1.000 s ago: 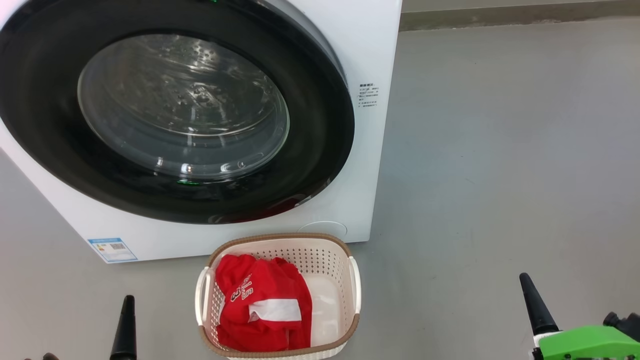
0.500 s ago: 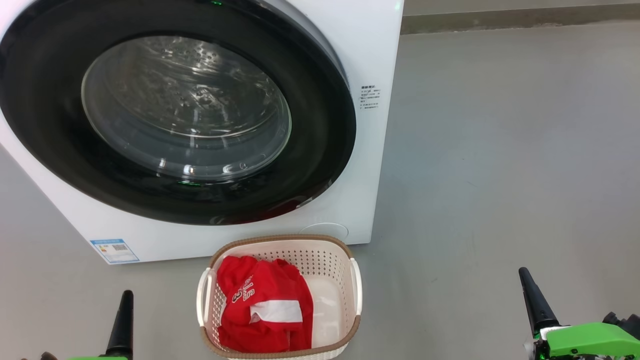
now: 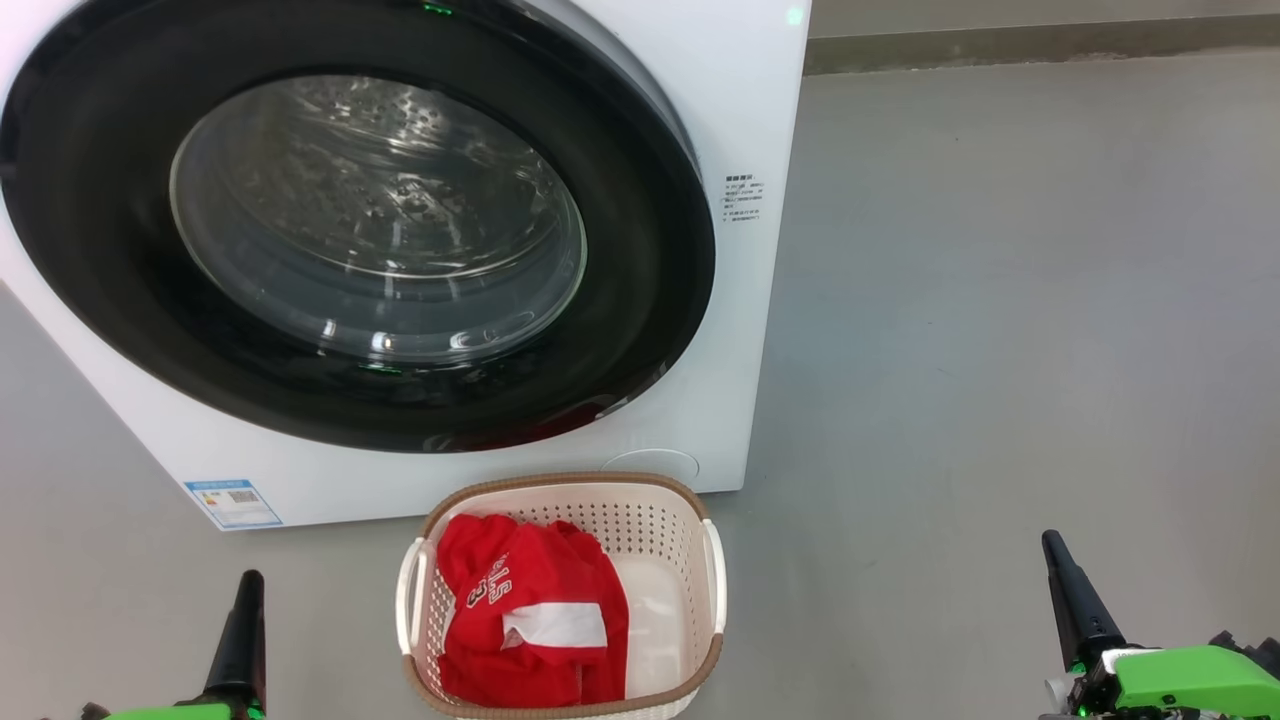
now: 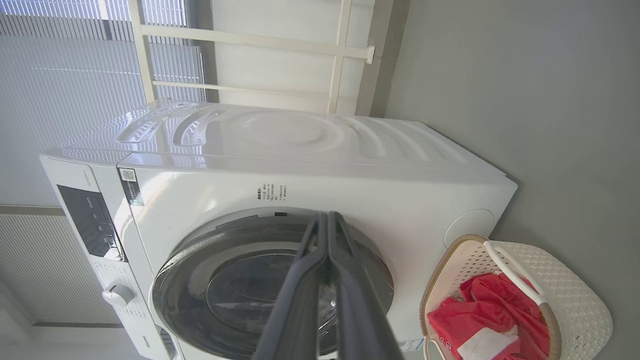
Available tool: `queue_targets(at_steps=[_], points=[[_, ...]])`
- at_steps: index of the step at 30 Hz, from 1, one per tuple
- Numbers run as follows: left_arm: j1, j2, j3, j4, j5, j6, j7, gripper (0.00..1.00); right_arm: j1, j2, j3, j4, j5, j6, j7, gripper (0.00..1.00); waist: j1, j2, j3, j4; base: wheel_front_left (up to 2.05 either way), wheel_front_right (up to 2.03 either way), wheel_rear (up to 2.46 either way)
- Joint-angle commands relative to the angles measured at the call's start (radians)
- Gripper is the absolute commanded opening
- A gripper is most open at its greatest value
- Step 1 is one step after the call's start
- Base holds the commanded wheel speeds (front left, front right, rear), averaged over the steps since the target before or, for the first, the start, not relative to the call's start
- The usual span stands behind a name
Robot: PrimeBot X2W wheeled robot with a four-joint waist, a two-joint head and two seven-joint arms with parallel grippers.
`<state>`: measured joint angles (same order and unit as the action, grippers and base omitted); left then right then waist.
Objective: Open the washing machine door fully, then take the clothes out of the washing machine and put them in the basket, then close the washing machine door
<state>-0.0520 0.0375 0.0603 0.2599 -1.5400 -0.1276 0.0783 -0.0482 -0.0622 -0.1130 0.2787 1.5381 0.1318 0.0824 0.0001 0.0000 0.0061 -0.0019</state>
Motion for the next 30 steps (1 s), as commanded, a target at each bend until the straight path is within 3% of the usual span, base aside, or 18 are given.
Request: queue_targets(at_steps=[1,7,30], points=[[-0.047,0.024,0.033,-0.018,-0.021,-0.003,0.006,0.0,-0.055,-0.001,0.015,-0.031,0.022,-0.001,0.007,0.0,0.0,0.0,0.0,0.0,0.0,0.0,0.0],[-0.055,0.024,0.038,-0.015,-0.081,-0.003,0.023,0.0,-0.059,0.005,0.008,-0.034,0.078,-0.001,0.024,0.0,0.0,0.0,-0.003,0.002,0.0,0.0,0.0],[-0.055,0.021,0.043,-0.015,-0.077,-0.003,0.026,0.0,-0.059,0.007,0.005,-0.034,0.075,-0.001,0.026,0.0,0.0,0.0,-0.003,0.002,0.0,0.0,0.0]])
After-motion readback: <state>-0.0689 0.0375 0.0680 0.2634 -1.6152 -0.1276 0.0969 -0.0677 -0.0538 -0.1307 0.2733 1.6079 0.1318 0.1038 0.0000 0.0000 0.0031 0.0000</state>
